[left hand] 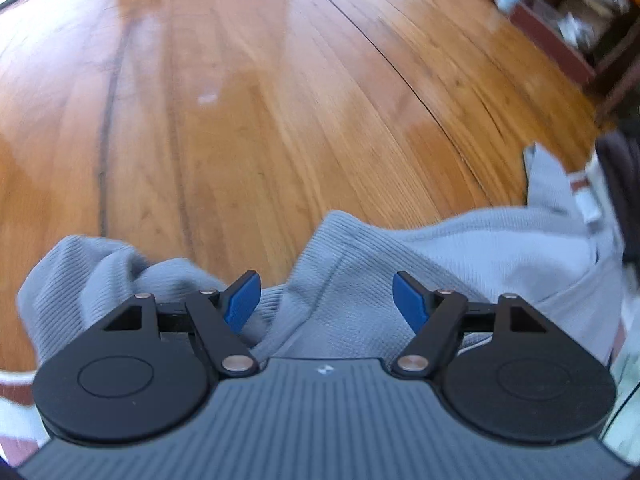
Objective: Fold clothes
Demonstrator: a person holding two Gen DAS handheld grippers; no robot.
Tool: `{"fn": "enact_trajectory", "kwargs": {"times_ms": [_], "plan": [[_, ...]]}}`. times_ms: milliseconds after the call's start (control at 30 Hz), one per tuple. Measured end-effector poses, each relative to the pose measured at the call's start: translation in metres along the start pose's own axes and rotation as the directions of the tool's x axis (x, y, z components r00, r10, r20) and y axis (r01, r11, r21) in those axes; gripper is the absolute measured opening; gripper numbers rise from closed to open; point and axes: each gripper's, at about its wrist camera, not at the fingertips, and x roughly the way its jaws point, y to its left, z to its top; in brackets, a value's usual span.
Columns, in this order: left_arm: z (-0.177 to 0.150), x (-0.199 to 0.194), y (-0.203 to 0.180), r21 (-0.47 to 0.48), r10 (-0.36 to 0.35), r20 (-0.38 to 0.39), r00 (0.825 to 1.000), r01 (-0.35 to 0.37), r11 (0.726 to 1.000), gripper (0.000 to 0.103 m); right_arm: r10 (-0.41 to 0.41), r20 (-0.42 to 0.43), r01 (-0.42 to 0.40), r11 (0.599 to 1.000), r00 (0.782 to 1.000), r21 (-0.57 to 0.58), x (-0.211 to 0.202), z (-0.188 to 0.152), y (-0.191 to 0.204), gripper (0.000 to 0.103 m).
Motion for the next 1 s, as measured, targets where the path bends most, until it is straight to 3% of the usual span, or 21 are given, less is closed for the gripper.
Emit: {"fn": "enact_trajectory", "kwargs": {"times_ms": [133, 167, 233, 300, 333, 367, 400, 433, 533, 600, 633, 667, 733, 833, 1000], "plan": [[0.002, 0.017, -0.011, 0.052, 0.008, -0.028, 1.0, -0.007, 0.999, 0.075, 0.163, 0.047, -0.168, 0.976, 0.986, 0.141, -0.004, -0.001, -0.022, 0.014], [0.003, 0.019, -0.011, 0.047, 0.003, -0.029, 1.0, -0.001, 0.999, 0.076, 0.212, 0.063, -0.22, 0.959, 0.975, 0.178, -0.004, -0.003, -0.027, 0.026], [0.003, 0.023, -0.009, 0.013, -0.018, -0.018, 1.0, 0.018, 1.0, 0.078, 0.258, 0.095, -0.274, 0.933, 0.961, 0.235, -0.007, -0.008, -0.028, 0.043], [0.003, 0.027, -0.004, -0.045, -0.049, 0.001, 0.999, 0.049, 0.998, 0.078, 0.284, 0.112, -0.304, 0.917, 0.952, 0.259, -0.006, -0.012, -0.029, 0.046], [0.004, 0.027, -0.002, -0.059, -0.066, 0.015, 0.998, 0.067, 0.996, 0.075, 0.278, 0.11, -0.297, 0.918, 0.954, 0.262, -0.004, -0.014, -0.027, 0.054], [0.004, 0.027, 0.0, -0.073, -0.084, 0.029, 0.996, 0.085, 0.994, 0.068, 0.271, 0.108, -0.291, 0.919, 0.956, 0.265, -0.002, -0.015, -0.025, 0.06], [0.005, 0.027, 0.002, -0.084, -0.098, 0.041, 0.994, 0.102, 0.991, 0.038, 0.264, 0.106, -0.283, 0.92, 0.959, 0.269, 0.0, -0.017, -0.024, 0.068], [0.006, 0.025, 0.002, -0.084, -0.104, 0.046, 0.994, 0.107, 0.991, 0.01, 0.252, 0.1, -0.271, 0.919, 0.963, 0.287, 0.004, -0.021, -0.023, 0.069], [0.008, 0.019, 0.001, -0.079, -0.116, 0.062, 0.991, 0.121, 0.99, 0.009, 0.236, 0.099, -0.256, 0.899, 0.967, 0.356, 0.016, -0.032, -0.024, 0.072], [0.01, 0.008, -0.003, -0.049, -0.096, 0.107, 0.99, 0.102, 0.994, 0.008, 0.228, 0.158, -0.272, 0.891, 0.961, 0.365, 0.016, -0.038, -0.023, 0.069], [0.011, 0.002, -0.005, -0.04, -0.09, 0.133, 0.987, 0.096, 0.995, 0.008, 0.217, 0.201, -0.277, 0.897, 0.955, 0.345, 0.013, -0.039, -0.021, 0.027], [0.011, -0.005, -0.006, -0.031, -0.083, 0.159, 0.984, 0.089, 0.996, 0.008, 0.207, 0.245, -0.281, 0.903, 0.947, 0.325, 0.01, -0.039, -0.019, 0.007], [0.014, -0.022, -0.005, -0.021, -0.057, 0.216, 0.975, 0.063, 0.998, 0.008, 0.185, 0.332, -0.284, 0.917, 0.925, 0.279, 0.003, -0.041, -0.014, 0.009], [0.017, -0.05, 0.004, -0.029, -0.034, 0.301, 0.953, 0.045, 0.999, 0.006, 0.14, 0.447, -0.212, 0.97, 0.884, 0.116, -0.038, -0.029, 0.003, 0.008], [0.022, -0.083, 0.033, -0.104, -0.004, 0.41, 0.912, 0.051, 0.993, 0.005, 0.079, 0.526, -0.124, 0.991, 0.847, 0.051, -0.079, 0.017, -0.001, 0.008]]}}
